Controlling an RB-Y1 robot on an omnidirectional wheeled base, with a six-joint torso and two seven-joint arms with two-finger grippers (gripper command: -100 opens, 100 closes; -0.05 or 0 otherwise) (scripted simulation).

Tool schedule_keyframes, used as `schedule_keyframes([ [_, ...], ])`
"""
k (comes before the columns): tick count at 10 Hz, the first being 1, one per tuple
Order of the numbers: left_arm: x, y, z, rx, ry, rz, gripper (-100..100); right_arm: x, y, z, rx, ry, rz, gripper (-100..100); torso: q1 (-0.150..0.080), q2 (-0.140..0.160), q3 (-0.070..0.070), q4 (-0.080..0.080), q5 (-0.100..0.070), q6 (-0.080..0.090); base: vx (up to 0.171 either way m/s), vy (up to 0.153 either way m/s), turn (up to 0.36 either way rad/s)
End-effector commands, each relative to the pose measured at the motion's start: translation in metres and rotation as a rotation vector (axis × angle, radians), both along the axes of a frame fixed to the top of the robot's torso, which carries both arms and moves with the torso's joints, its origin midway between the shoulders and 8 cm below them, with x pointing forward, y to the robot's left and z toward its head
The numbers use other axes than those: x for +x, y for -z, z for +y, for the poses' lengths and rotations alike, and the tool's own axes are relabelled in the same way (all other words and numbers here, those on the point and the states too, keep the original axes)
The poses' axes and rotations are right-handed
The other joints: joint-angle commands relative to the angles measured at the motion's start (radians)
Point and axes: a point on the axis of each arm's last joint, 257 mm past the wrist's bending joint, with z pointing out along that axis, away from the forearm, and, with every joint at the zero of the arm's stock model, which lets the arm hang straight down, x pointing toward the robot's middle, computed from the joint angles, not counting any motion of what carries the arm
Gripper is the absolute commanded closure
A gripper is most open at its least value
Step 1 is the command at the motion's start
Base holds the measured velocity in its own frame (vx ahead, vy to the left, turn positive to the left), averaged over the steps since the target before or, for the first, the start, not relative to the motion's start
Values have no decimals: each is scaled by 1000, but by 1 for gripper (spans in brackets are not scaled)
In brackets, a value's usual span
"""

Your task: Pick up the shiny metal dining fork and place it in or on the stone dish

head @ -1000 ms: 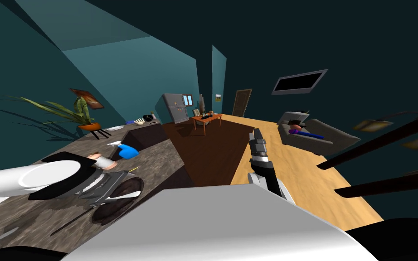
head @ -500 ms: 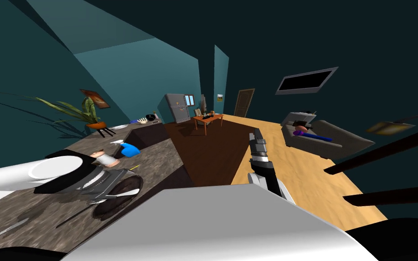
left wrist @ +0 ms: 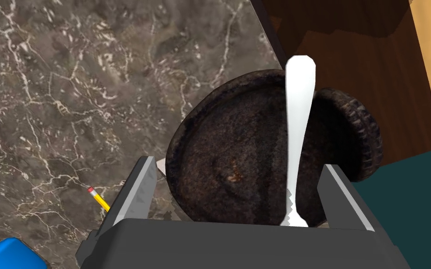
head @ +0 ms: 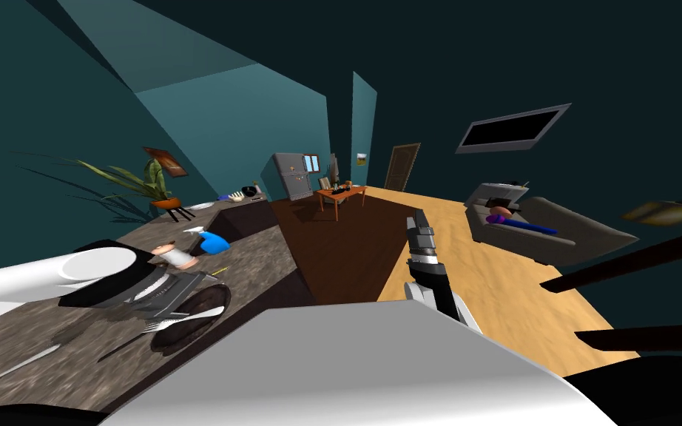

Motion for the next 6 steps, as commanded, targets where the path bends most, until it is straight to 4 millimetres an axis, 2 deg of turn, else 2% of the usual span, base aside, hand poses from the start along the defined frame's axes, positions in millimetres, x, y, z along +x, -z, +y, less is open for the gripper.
schedule_keyframes([
  [1, 16, -4, 3, -2, 37, -27, -100, 0, 0, 0, 0, 0, 0, 0, 0, 0, 0, 0, 0, 0, 17, -61, 175],
  [2, 16, -5, 9, 3, 44, -22, -100, 0, 0, 0, 0, 0, 0, 0, -2, -1, 0, 0, 0, -1, 22, -83, 143],
  [4, 9, -7, 30, 21, -14, -6, -100, 0, 0, 0, 0, 0, 0, 0, -3, -1, 0, 0, -1, 0, 6, -38, 2],
  [5, 25, -13, 32, 29, 35, -40, -100, 0, 0, 0, 0, 0, 0, 0, -1, 0, 0, 0, 0, 0, 19, -76, 210],
  [6, 25, -15, 39, 38, 33, -31, -100, 0, 0, 0, 0, 0, 0, 0, -3, -1, 0, 0, 0, -1, 16, -107, 137],
])
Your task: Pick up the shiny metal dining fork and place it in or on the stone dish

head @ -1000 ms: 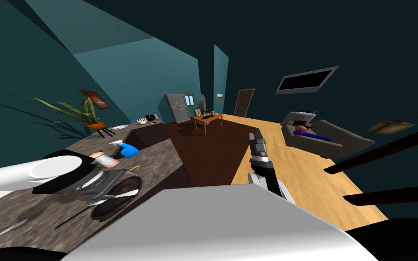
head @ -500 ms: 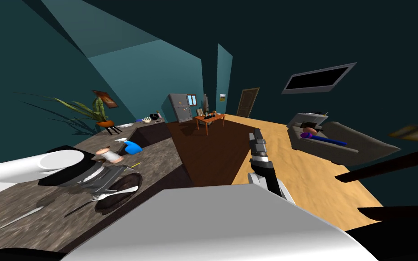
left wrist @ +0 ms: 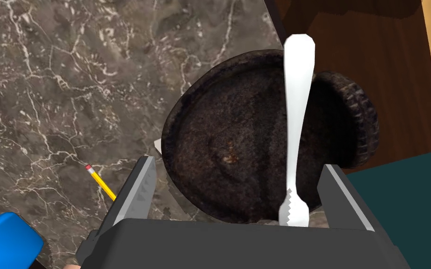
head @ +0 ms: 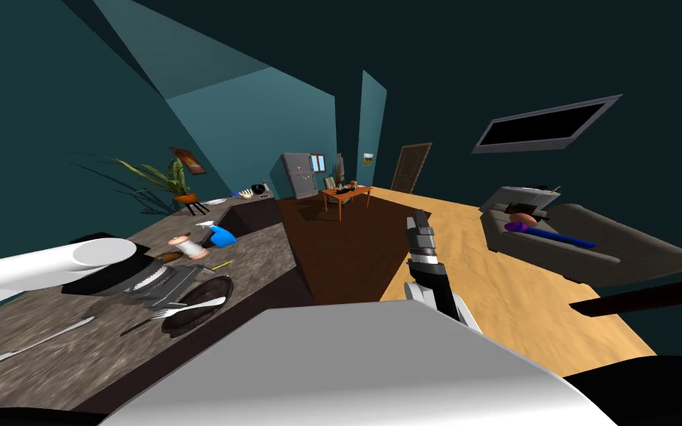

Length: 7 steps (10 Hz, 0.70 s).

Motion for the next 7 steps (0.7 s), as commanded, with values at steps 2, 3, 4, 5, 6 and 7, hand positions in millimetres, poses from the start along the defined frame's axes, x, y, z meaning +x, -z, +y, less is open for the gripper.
schedule_keyframes([
  [2, -4, -11, 24, 30, -37, 0, -100, 0, 0, 0, 0, 0, 0, 0, 2, 0, 0, 0, 0, 0, 2, -38, -22],
  [3, -6, -11, 28, 31, -51, 1, -100, 0, 0, 0, 0, 0, 0, 0, 5, 1, 0, 0, 1, 0, 1, 9, 1],
  [4, 12, -23, 33, 53, -15, -38, -100, 0, 0, 0, 0, 0, 0, 0, 7, 1, 0, 0, 2, 0, 14, -71, 227],
  [5, 12, -26, 40, 64, -13, -37, -100, 0, 0, 0, 0, 0, 0, 0, 3, 0, 0, 0, 1, -1, 14, -106, 135],
  [6, 9, -33, 53, 89, -31, -28, -100, 0, 0, 0, 0, 0, 0, 0, 0, 0, 0, 0, 0, 0, 7, -56, -26],
  [7, 5, -34, 60, 93, -56, -29, -100, 0, 0, 0, 0, 0, 0, 0, 2, 0, 0, 0, 0, 0, 2, -10, -23],
])
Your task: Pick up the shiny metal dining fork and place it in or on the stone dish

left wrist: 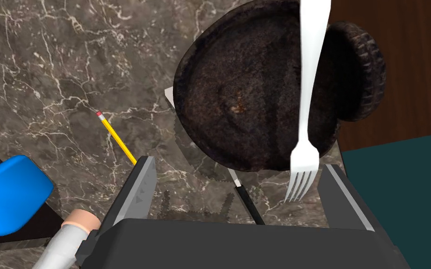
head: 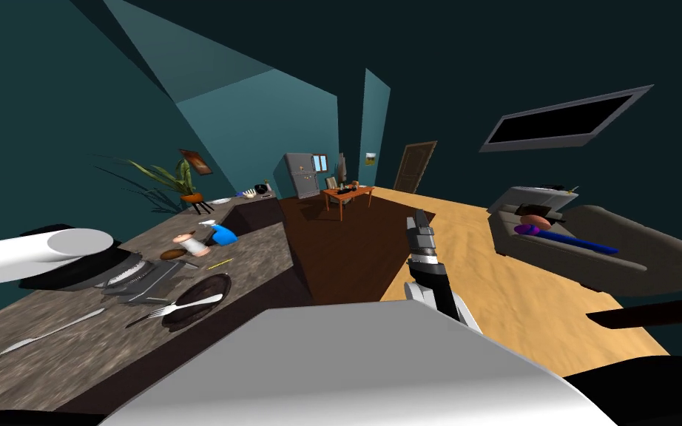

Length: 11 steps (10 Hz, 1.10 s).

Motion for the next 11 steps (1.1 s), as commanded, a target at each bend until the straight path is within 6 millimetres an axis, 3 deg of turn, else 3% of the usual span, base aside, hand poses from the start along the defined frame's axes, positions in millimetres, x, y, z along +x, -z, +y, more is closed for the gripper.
schedule_keyframes([
  [1, 9, -12, 15, 37, 15, -26, -100, 0, 0, 0, 0, 0, 0, 0, 0, 0, 0, 0, 0, 0, 9, -78, 199],
  [4, 3, -36, 48, 95, -47, -39, -100, 0, 0, 0, 0, 0, 0, 0, -3, 0, 0, 0, -1, 0, 4, -55, 40],
  [6, 4, -35, 46, 93, -42, -38, -100, 0, 0, 0, 0, 0, 0, 0, 2, 0, 0, 0, 1, 0, 1, 7, -3],
  [7, 4, -36, 47, 94, -43, -39, 0, 0, 0, 0, 0, 0, 0, 0, 2, 0, 0, 0, 1, 0, 0, 0, 0],
  [11, 4, -35, 47, 94, -43, -39, 0, 0, 0, 0, 0, 0, 0, 0, 2, 0, 0, 0, 1, 0, 0, 0, 0],
])
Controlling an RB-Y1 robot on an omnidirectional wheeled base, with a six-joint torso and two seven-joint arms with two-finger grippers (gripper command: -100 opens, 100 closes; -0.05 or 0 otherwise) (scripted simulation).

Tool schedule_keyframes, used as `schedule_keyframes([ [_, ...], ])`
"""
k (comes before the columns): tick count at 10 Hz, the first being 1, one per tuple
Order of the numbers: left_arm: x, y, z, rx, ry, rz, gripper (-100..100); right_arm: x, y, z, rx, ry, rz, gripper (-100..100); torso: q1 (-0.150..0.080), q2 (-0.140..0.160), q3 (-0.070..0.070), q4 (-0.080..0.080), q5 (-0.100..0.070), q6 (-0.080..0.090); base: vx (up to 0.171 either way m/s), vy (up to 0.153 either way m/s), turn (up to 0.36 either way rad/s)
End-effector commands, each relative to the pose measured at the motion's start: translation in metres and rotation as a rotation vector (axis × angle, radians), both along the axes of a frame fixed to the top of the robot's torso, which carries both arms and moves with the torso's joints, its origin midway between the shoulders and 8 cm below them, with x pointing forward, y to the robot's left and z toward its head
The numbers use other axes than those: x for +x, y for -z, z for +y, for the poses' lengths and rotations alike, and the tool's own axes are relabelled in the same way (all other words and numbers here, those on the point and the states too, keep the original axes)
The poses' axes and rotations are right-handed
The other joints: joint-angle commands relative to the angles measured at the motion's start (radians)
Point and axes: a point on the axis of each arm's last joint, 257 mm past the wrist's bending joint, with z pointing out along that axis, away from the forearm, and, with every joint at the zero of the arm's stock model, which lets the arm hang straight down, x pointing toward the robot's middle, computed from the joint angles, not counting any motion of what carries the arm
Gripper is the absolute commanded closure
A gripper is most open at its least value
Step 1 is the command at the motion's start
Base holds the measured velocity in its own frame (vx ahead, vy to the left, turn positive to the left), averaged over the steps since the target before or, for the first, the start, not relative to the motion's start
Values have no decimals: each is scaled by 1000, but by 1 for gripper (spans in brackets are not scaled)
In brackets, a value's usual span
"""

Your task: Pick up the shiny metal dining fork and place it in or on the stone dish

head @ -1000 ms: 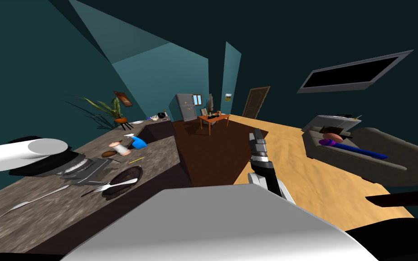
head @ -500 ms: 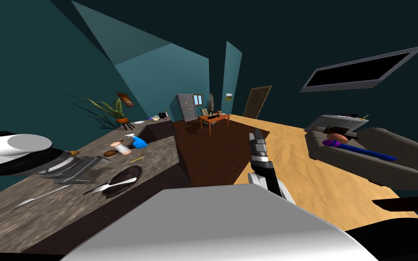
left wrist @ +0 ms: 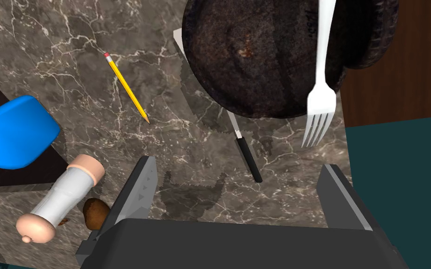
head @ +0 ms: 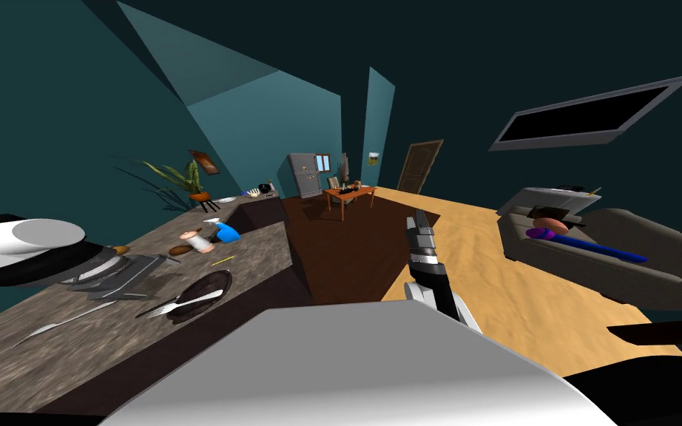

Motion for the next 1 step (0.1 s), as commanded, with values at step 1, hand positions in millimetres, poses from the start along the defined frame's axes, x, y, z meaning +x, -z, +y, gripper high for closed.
schedule_keyframes([
  [1, 0, 0, 0, 0, 0, 0, 0, 0, 0, 0, 0, 0, 0, 0, 0, 0, 0, 0, 0, 0, 0, 0, 0],
])
